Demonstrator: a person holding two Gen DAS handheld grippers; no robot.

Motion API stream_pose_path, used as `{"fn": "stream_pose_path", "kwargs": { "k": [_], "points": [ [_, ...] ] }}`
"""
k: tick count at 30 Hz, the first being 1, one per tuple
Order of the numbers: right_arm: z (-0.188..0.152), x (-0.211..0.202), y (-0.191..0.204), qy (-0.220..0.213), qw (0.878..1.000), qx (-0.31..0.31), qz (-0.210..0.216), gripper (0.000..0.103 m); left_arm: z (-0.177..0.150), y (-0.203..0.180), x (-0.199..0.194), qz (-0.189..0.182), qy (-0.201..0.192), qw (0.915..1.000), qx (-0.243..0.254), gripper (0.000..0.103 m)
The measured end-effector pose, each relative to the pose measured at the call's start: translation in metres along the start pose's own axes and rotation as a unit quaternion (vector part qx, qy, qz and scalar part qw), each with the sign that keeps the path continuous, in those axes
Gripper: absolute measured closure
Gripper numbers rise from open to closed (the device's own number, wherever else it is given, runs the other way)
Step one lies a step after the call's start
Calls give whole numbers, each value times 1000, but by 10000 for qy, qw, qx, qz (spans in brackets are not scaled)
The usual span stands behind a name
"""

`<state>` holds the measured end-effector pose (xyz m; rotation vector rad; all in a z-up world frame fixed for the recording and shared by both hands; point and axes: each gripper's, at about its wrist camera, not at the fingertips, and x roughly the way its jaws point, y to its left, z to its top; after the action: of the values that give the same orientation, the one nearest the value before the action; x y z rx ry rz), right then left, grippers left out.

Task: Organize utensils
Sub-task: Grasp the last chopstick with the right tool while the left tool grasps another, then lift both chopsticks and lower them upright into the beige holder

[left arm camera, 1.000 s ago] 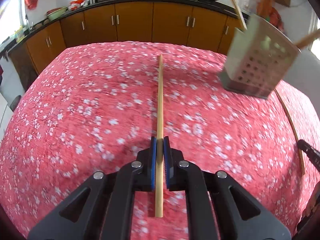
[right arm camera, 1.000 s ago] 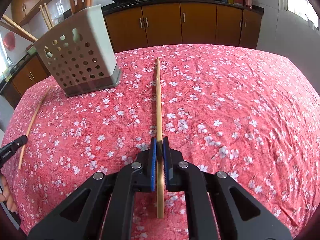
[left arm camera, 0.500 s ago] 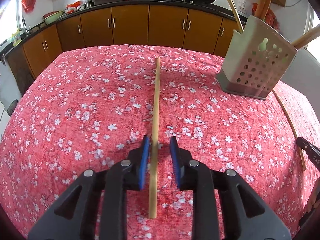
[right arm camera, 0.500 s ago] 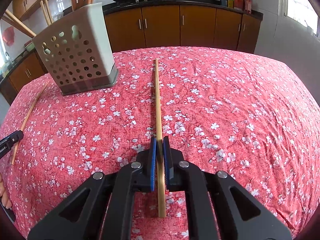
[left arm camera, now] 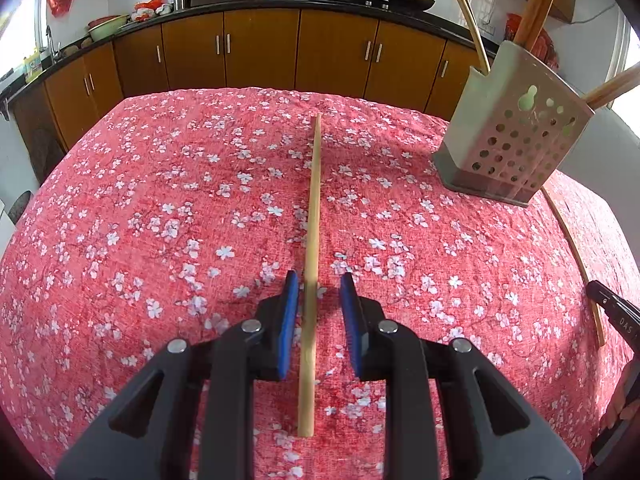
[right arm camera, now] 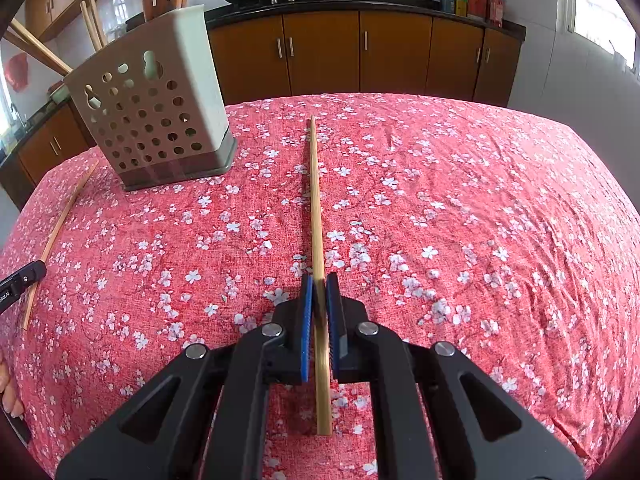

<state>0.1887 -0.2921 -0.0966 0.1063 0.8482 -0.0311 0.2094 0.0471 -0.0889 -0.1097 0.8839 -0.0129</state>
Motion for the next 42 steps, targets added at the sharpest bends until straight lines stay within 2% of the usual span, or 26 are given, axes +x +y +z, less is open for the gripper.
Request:
{"fn": "stream_pose_path", "kwargs": {
  "k": [7, 10, 14, 23, 26, 29, 35, 42],
  "points": [
    [1, 1, -1, 6, 10000, 38, 31, 95, 0, 0, 0, 7, 1, 10000, -13, 80],
    [0, -1, -2, 13, 10000, 36, 76, 95, -2, -5, -2, 147, 33, 9996, 235, 80],
    [-2, -3, -4, 18, 9999, 37, 136, 95, -5, -6, -4, 171, 44, 9994, 300, 86],
    [-2, -6, -2, 24, 9999, 35, 135, 95, -6, -8, -6, 209, 48, 9991, 357, 87],
    [-2, -6, -3, 20, 9999, 53, 151, 95, -6, -8, -5, 199, 50, 9992, 331, 95],
    [-4, -11, -2, -5, 9999, 16, 156, 96, -10, -8, -8, 156, 63, 9994, 314, 95],
    [-4, -40, -7, -435, 9989, 51, 191, 96, -15, -9, -25, 52, -55, 9996, 286, 95],
    [6, -67, -12, -791, 9966, 55, 233, 96, -7, -16, -58, -120, -484, 9982, 330, 95]
  ]
}}
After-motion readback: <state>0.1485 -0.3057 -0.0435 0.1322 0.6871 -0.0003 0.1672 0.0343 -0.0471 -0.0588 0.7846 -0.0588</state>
